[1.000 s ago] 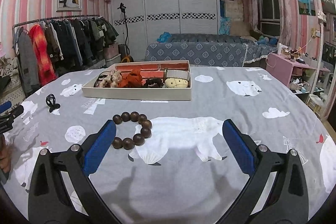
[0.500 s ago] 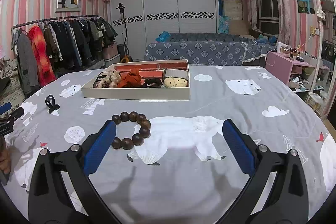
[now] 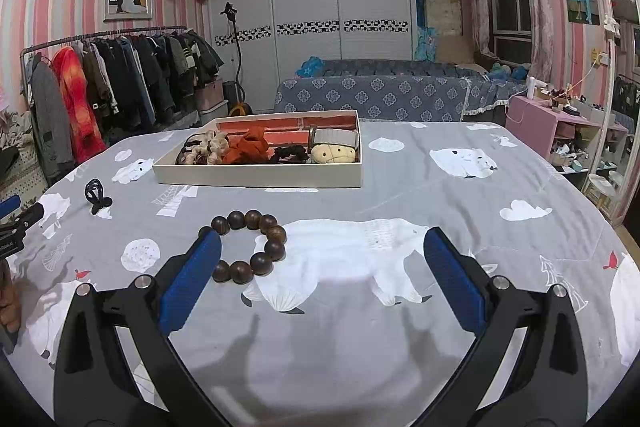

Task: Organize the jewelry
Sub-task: 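Move the left tool to the black claw clip while the right tool reaches the bead bracelet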

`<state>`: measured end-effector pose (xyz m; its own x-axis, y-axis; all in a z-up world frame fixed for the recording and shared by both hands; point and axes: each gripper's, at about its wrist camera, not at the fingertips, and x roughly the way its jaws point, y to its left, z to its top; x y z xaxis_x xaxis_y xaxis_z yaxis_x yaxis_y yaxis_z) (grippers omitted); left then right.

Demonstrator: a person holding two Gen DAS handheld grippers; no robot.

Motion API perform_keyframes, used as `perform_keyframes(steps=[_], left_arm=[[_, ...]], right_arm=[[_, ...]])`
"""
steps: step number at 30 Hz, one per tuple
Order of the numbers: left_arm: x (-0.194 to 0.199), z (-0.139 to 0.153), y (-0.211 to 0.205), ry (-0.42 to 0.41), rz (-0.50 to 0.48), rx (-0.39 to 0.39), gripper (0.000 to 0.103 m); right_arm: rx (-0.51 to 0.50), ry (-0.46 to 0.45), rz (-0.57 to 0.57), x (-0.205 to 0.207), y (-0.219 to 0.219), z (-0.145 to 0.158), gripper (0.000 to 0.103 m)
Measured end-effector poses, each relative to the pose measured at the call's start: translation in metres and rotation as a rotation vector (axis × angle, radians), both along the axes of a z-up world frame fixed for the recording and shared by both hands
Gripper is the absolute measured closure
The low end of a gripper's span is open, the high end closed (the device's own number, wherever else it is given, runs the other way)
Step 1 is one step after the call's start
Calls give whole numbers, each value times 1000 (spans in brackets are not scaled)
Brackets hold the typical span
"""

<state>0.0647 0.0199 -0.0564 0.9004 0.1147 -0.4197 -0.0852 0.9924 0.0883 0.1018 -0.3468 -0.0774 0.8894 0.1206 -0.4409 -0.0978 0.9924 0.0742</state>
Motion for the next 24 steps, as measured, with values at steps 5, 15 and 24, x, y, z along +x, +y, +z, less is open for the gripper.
perform_keyframes(steps=[5,15,24], left_arm=[[0,0,1,-2,5,-3,5],[1,-3,-1,7,4,2,5],[3,-2,-2,15,-11,-5,5]], right_arm=[[0,0,0,0,0,0,4],[1,9,1,1,0,-2,4],[-32,49,-20,7,3,-6,4]])
